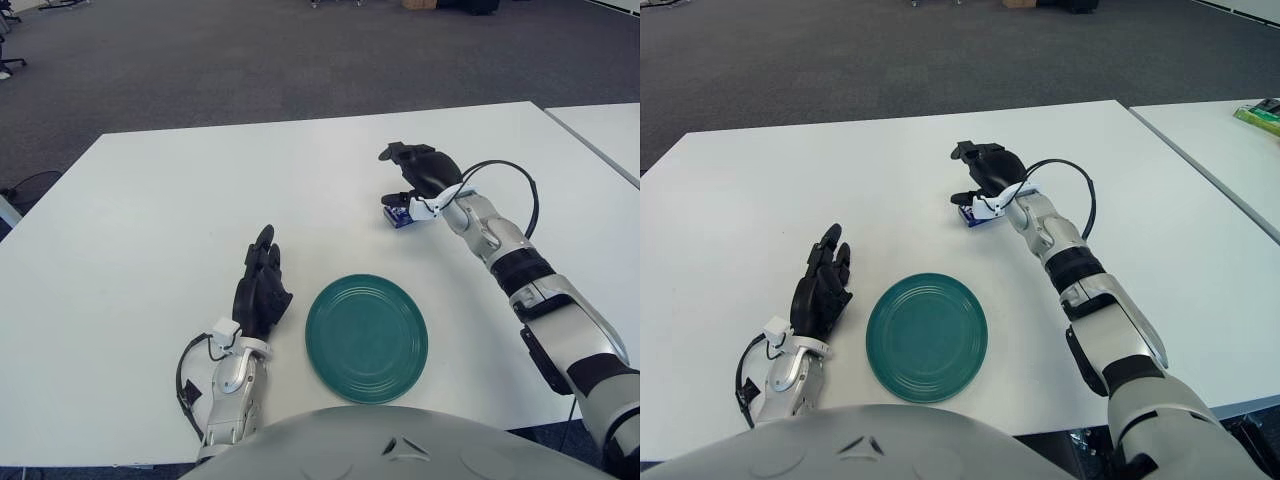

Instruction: Put the gum into the plate.

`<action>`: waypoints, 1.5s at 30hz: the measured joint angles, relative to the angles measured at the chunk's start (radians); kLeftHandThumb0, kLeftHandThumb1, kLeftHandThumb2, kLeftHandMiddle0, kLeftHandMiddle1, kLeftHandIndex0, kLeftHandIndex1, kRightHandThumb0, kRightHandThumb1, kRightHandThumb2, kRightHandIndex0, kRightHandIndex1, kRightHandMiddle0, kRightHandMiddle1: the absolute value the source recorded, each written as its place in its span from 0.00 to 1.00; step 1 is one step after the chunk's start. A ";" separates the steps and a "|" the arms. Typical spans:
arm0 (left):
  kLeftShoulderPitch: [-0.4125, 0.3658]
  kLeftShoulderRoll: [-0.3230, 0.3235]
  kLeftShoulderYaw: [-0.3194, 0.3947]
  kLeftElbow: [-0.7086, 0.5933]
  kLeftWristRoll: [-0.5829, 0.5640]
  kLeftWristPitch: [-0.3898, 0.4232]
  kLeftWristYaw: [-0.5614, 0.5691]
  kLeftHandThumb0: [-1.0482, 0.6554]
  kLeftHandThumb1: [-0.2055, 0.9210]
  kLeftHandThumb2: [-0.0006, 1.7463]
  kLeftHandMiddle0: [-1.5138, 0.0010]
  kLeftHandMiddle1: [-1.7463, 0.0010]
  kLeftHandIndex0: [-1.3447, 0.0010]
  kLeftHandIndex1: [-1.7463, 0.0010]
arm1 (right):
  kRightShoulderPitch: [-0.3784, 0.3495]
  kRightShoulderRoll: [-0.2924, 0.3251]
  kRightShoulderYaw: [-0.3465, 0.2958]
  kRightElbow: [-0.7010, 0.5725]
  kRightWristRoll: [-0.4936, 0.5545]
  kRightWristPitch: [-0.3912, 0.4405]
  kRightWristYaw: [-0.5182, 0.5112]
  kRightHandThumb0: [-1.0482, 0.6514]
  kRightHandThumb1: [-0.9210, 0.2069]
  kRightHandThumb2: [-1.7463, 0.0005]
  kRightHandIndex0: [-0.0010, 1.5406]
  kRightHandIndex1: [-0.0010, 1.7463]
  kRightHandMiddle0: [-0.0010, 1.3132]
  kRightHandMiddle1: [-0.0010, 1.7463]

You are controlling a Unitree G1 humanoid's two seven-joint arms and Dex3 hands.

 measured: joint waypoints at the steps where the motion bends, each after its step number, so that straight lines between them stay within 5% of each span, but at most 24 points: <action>1: 0.001 0.000 0.000 -0.001 0.000 0.002 0.000 0.01 1.00 0.57 0.97 1.00 1.00 0.79 | 0.002 0.002 0.006 0.017 0.000 -0.007 -0.002 0.16 0.00 0.70 0.24 0.02 0.00 0.51; 13: 0.003 -0.001 0.002 0.000 0.012 0.002 0.009 0.03 1.00 0.55 0.94 0.99 1.00 0.76 | -0.003 0.039 0.063 0.304 0.003 -0.019 -0.064 0.18 0.00 0.72 0.24 0.01 0.00 0.45; 21: 0.003 -0.001 -0.004 0.002 0.028 0.000 0.020 0.04 1.00 0.54 0.94 0.99 1.00 0.75 | -0.072 0.067 0.089 0.447 0.003 -0.015 -0.086 0.19 0.00 0.76 0.27 0.02 0.00 0.45; 42: -0.003 -0.002 -0.011 0.007 0.019 -0.002 0.033 0.03 1.00 0.54 0.93 0.99 1.00 0.72 | -0.130 0.066 0.237 0.543 -0.021 0.034 -0.080 0.20 0.00 0.68 0.26 0.01 0.00 0.37; 45: -0.003 -0.002 -0.013 0.006 0.018 -0.002 0.035 0.03 1.00 0.54 0.93 0.99 1.00 0.71 | -0.141 0.064 0.253 0.546 -0.022 0.035 -0.076 0.19 0.00 0.66 0.27 0.37 0.02 0.62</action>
